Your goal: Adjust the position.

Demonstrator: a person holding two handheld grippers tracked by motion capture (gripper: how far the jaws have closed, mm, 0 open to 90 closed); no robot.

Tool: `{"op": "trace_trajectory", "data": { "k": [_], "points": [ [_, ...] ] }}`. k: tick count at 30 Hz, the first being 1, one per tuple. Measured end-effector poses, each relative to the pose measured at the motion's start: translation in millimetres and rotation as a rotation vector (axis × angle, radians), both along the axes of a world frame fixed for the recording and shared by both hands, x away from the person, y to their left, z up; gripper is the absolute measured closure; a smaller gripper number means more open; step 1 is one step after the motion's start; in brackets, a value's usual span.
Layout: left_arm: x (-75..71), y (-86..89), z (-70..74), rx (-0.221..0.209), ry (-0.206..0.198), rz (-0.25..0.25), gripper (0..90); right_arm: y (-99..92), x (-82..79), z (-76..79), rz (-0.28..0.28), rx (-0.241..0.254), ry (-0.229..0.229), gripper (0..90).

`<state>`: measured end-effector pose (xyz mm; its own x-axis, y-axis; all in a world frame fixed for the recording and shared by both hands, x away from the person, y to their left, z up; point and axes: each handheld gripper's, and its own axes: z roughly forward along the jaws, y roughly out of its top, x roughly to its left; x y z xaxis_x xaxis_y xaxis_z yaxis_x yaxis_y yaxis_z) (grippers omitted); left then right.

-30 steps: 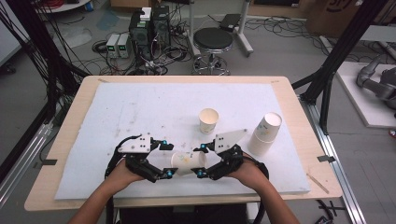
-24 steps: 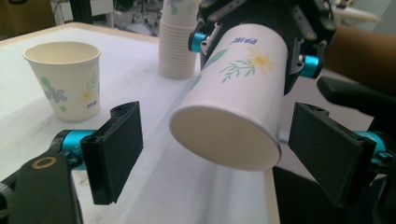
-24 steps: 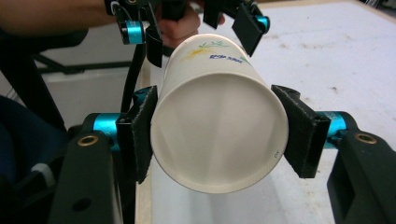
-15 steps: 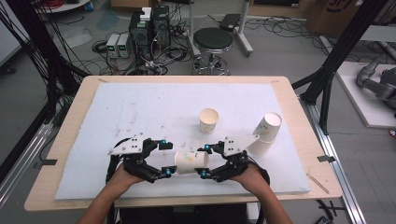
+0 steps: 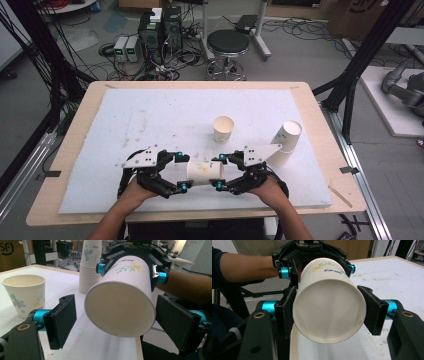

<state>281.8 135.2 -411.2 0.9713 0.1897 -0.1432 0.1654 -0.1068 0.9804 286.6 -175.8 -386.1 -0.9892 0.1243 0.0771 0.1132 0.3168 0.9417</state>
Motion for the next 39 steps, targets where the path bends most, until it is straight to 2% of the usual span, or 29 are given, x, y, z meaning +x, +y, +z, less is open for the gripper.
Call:
{"op": "trace_trajectory", "data": {
  "k": [6,9,15,23,25,28,31,35,39],
  "points": [
    [0.7,-4.9,-0.7,-0.008,-0.01,-0.017,18.7,-0.9,1.3,-1.5,0.015,0.034,0.024,36.7],
    [0.6,-8.5,-1.0,-0.017,-0.02,-0.037,21.9,-0.5,1.8,-2.8,0.025,0.044,0.038,36.7],
    [0.8,-10.7,-1.5,0.002,-0.036,-0.043,26.5,-2.8,4.1,-5.6,0.024,0.066,0.063,37.2],
    [0.7,-9.2,6.6,0.037,-0.022,-0.041,30.2,-2.4,6.3,-6.8,0.019,0.067,0.087,35.5],
    [0.9,-9.0,8.9,0.054,-0.02,-0.036,30.7,-1.7,5.3,-6.7,0.012,0.062,0.087,32.0],
    [2.3,-8.1,10.3,0.08,0.004,-0.035,31.4,-0.2,4.2,-5.7,-0.007,0.053,0.076,27.5],
    [2.7,-6.0,11.9,0.086,0.007,-0.032,32.2,0.4,3.7,-4.5,-0.017,0.048,0.085,22.2],
    [2.5,-3.0,18.1,0.125,0.006,-0.032,32.6,-1.4,4.3,-1.0,-0.029,0.048,0.077,21.7],
    [3.4,-0.2,27.2,0.189,0.007,-0.026,32.6,-2.7,3.8,4.4,-0.051,0.034,0.062,21.5]
  ]
}}
